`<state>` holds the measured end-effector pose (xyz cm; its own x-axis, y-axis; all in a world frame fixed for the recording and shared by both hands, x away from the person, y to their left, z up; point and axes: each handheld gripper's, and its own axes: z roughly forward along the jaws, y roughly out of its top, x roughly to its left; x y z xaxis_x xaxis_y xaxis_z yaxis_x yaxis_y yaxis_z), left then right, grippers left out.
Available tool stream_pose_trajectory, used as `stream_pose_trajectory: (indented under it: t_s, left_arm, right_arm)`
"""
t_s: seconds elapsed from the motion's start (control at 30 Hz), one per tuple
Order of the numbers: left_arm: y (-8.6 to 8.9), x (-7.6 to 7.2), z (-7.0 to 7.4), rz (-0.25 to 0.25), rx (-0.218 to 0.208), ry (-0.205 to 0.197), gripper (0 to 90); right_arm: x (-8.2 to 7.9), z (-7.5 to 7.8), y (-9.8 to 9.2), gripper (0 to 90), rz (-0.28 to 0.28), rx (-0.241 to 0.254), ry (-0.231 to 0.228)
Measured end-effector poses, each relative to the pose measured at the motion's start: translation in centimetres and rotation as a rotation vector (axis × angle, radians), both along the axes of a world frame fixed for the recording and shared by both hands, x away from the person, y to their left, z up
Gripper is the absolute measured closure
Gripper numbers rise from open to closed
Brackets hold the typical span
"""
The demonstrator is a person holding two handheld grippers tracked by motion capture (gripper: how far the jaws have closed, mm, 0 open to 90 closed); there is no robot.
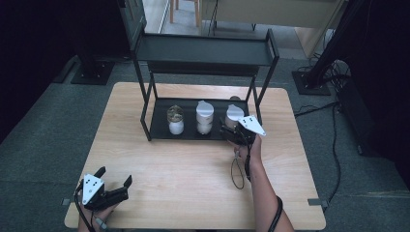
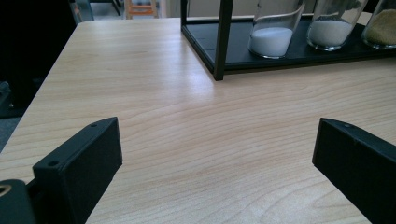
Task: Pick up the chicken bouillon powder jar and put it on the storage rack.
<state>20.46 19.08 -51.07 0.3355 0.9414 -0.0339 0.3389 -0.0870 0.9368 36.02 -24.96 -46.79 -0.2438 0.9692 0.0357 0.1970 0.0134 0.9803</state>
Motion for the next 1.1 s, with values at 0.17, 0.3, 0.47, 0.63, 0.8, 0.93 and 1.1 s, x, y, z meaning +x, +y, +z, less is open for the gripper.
stream_pose_trajectory:
  t_s: [0.17,0.3,0.47,0.63,0.8,0.93,1.1]
  left_arm:
    - [0.0,-0.1,0.0,0.0,0.002,-0.003,1.5]
    - [-0.1,-0.1,0.0,0.001,0.005,-0.008,1.5]
    - [-0.1,-0.1,0.0,0.004,0.013,-0.013,1.4]
    - [-0.1,-0.1,0.0,0.005,0.017,-0.011,1.3]
    - [-0.1,-0.1,0.0,0.005,0.022,-0.011,1.4]
    - [-0.1,-0.1,0.0,0.002,0.019,-0.012,1.4]
    - [-0.1,-0.1,0.0,0.0,0.023,-0.013,1.4]
  right_arm:
    - [-0.4,0.0,-0.1,2.7,-0.02,0.012,-0.004]
    - [-0.9,-0.2,-0.7,2.6,-0.027,0.022,0.001]
    - [-1.5,-0.3,-1.3,0.4,-0.005,0.031,-0.001]
    - [-2.2,-0.3,-1.4,0.3,0.014,0.017,-0.003]
    - [-2.9,-0.3,-1.5,0.4,0.024,0.019,-0.013]
    - [-3.5,-0.3,-1.4,0.4,0.044,0.015,-0.014]
    - [-4.3,-0.2,-1.2,0.4,0.06,0.018,-0.021]
